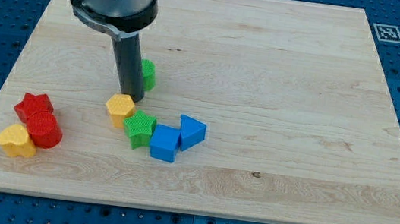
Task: Separate blue triangle from blue cube
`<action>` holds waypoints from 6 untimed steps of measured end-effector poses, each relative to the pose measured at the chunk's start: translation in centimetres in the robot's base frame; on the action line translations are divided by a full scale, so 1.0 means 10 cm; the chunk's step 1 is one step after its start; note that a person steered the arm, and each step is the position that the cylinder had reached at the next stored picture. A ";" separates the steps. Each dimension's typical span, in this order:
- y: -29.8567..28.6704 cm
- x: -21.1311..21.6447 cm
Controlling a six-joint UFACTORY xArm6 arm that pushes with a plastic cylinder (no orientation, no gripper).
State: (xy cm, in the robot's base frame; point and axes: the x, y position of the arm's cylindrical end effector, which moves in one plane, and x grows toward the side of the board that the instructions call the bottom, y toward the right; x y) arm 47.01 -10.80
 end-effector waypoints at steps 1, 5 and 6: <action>-0.03 0.03; 0.67 0.23; 0.76 0.43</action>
